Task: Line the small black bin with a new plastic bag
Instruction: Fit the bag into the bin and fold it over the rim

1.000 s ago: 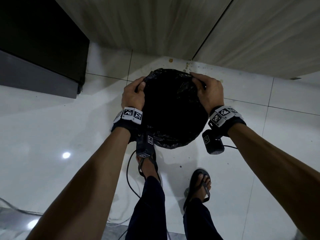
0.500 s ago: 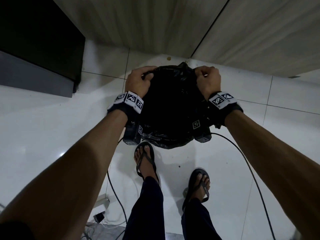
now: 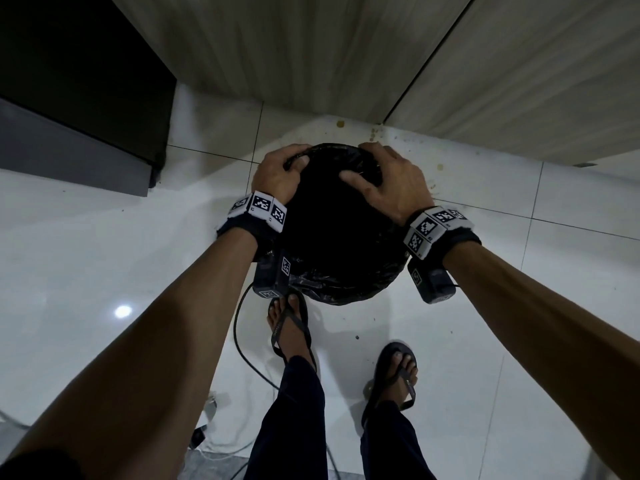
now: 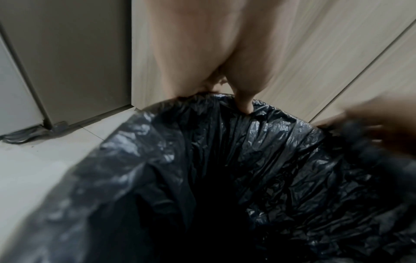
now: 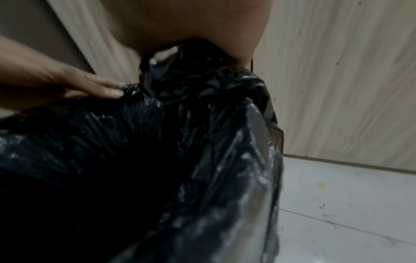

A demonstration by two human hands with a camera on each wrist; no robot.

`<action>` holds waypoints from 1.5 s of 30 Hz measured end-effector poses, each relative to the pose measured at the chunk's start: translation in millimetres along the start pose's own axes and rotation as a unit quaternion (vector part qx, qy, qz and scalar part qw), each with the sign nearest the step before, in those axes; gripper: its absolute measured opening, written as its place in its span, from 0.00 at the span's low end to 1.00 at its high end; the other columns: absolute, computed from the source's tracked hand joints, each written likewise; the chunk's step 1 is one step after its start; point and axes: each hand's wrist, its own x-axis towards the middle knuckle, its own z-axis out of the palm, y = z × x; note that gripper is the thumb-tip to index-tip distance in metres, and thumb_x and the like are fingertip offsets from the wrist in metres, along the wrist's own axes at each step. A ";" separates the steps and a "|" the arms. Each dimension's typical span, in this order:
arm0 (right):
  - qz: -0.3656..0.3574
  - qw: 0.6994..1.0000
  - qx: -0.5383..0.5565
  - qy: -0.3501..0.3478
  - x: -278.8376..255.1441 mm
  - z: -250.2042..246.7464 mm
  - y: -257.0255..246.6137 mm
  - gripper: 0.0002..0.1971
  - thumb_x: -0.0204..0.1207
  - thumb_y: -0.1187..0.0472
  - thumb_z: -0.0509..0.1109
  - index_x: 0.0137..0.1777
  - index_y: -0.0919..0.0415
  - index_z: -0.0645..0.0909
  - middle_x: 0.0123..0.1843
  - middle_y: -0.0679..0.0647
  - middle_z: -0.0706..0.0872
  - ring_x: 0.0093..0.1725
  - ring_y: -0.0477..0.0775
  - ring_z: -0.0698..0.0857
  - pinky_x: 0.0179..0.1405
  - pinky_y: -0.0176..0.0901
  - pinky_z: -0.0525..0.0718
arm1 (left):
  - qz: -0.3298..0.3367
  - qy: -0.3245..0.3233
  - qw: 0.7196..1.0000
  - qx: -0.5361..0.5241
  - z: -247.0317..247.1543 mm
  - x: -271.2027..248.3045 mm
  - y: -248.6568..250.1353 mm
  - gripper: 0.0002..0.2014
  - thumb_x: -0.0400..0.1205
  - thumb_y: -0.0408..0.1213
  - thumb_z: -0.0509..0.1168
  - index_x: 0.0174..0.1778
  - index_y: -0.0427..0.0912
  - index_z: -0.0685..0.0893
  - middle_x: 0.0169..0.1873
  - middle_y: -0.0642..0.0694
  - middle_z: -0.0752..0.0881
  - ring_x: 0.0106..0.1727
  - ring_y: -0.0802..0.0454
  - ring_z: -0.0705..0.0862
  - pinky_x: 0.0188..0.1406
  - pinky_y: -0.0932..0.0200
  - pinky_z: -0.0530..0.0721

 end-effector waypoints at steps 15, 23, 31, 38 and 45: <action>0.073 0.994 0.057 0.061 2.5 -9.6 9.9 0.15 0.76 0.44 0.70 0.50 0.56 0.84 0.47 0.52 0.92 0.47 0.54 0.88 0.48 0.45 0.83 | 0.004 0.007 1.000 0.008 -0.3 -1.9 -7.5 0.14 0.82 0.41 0.63 0.61 0.46 0.86 0.57 0.47 0.89 0.60 0.52 0.85 0.63 0.62 0.78; 0.139 0.977 0.088 0.132 18.4 -16.6 18.0 0.07 0.73 0.61 0.68 0.44 0.57 0.89 0.46 0.57 0.91 0.48 0.59 0.87 0.47 0.49 0.85 | -0.002 0.004 1.000 0.003 -1.2 -4.1 -5.7 0.13 0.82 0.41 0.64 0.61 0.46 0.86 0.57 0.49 0.88 0.60 0.52 0.84 0.65 0.60 0.79; 0.026 0.998 0.023 0.048 6.5 -17.8 1.8 0.18 0.74 0.67 0.58 0.58 0.54 0.83 0.53 0.58 0.90 0.50 0.62 0.87 0.49 0.48 0.82 | -0.011 -0.005 1.000 -0.003 -3.2 -5.2 -5.2 0.14 0.82 0.41 0.63 0.62 0.46 0.85 0.57 0.48 0.88 0.61 0.50 0.85 0.68 0.56 0.79; 0.027 1.000 0.014 0.002 -10.1 -4.2 16.0 0.18 0.83 0.50 0.62 0.71 0.49 0.75 0.60 0.58 0.89 0.56 0.64 0.86 0.55 0.52 0.82 | -0.014 0.001 1.000 -0.011 -4.3 -10.5 -1.0 0.13 0.82 0.40 0.63 0.61 0.46 0.86 0.54 0.50 0.88 0.59 0.51 0.85 0.66 0.57 0.80; 0.114 0.982 0.113 0.096 -37.1 17.5 25.9 0.23 0.82 0.58 0.61 0.76 0.39 0.70 0.53 0.57 0.92 0.47 0.60 0.89 0.52 0.48 0.85 | -0.016 0.049 0.997 -0.052 -4.6 -27.3 -1.7 0.13 0.84 0.34 0.62 0.63 0.39 0.85 0.52 0.50 0.85 0.57 0.55 0.83 0.48 0.83 0.75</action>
